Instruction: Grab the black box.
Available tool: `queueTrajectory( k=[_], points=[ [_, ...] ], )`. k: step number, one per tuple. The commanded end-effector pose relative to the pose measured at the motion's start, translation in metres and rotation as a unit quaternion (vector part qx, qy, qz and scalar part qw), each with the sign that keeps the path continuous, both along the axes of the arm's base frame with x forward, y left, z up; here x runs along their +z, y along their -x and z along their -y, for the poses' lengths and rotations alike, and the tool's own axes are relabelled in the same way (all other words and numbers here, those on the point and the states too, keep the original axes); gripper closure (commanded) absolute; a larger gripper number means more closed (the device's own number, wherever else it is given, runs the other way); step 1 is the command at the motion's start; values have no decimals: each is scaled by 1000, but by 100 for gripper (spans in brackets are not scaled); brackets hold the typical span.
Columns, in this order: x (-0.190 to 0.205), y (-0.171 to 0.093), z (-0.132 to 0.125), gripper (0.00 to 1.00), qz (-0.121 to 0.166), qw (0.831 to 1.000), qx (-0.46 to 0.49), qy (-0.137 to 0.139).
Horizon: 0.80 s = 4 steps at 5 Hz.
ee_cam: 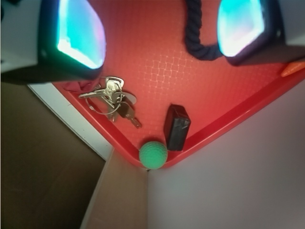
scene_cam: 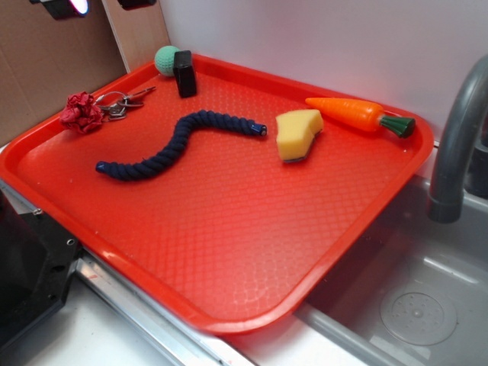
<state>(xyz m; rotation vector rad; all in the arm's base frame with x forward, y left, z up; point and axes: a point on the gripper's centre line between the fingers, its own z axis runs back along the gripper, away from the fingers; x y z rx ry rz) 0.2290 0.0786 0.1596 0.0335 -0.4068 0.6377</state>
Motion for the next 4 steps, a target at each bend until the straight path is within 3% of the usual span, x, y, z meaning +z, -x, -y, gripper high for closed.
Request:
queueTrajectory(
  k=[1,2,3,4],
  points=[
    [-31,-40,-18,0,-66,996,51,-36],
    [-49,-60,-12,0,-58,994,32,-85],
    [-67,-67,-7,0,-56,992,28,-109],
    [-76,-58,-10,0,-51,990,44,-126]
  ],
)
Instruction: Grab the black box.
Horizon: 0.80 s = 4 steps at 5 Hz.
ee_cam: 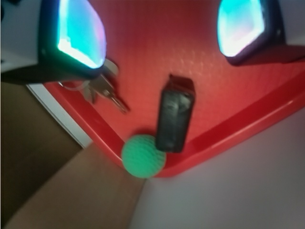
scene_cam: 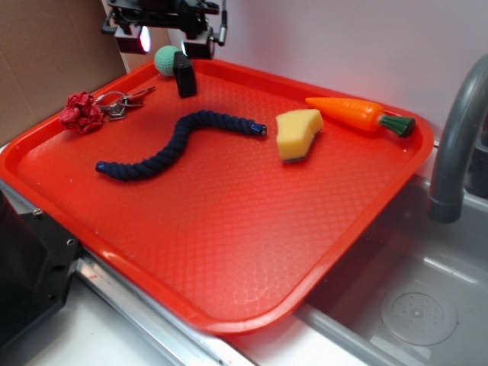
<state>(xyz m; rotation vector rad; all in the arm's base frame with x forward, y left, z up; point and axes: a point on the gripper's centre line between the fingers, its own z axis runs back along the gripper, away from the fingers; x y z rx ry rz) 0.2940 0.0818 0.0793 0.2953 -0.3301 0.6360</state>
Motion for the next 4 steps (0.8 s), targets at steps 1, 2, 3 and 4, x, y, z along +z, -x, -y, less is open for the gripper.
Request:
queueTrajectory(
  k=[1,2,3,4],
  points=[
    [0,19,-8,0,50,998,3,-34],
    [-3,6,-13,0,97,993,-52,-38],
    [-12,-11,-16,0,114,990,-80,-25],
    [-14,-21,-22,0,108,991,-70,-27]
  ],
)
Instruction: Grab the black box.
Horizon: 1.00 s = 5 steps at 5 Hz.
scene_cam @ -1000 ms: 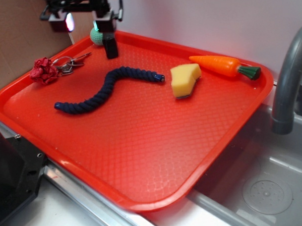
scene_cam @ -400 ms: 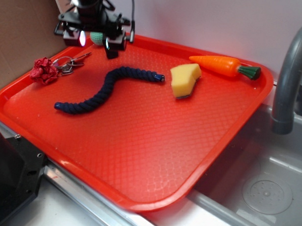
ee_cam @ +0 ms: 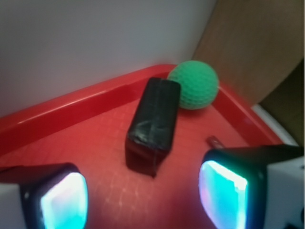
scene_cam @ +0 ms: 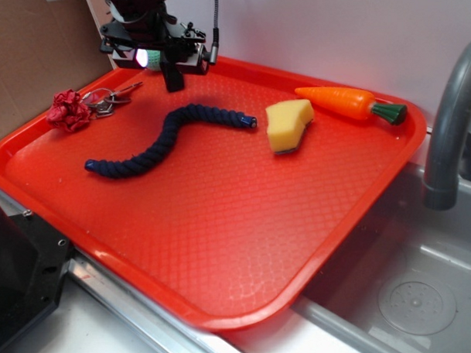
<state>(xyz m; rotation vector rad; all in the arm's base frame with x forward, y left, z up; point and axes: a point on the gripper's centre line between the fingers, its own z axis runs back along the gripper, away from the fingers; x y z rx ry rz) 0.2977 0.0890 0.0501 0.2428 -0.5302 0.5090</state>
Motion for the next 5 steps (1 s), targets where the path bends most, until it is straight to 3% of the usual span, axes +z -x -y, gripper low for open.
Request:
queueTrajectory(
  k=[1,3,4,5],
  points=[
    [7,-15,-32,0,10,999,33,0],
    [-11,-13,-57,0,-44,996,74,27],
    [-18,-9,-62,100,-55,994,90,33],
    [-12,-7,-56,100,-77,993,74,50]
  ],
)
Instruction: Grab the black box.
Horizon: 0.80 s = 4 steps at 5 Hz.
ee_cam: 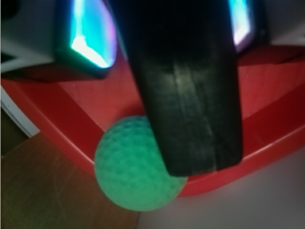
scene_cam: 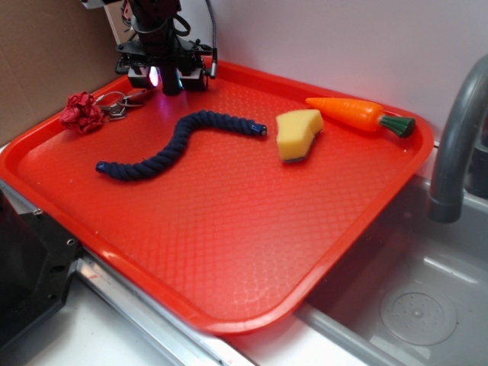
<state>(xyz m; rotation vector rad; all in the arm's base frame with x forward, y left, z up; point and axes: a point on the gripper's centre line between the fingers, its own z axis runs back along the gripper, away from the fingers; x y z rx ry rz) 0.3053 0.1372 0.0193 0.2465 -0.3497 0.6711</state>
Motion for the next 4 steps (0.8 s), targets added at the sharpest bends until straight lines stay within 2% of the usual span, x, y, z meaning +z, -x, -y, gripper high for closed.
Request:
queueTrajectory(
  k=[1,2,3,4],
  points=[
    [61,16,25,100,-28,994,-65,86],
    [110,26,72,100,13,982,-168,81],
    [158,51,118,100,-96,951,-265,123],
    [177,64,151,100,-106,928,-328,140]
  ],
)
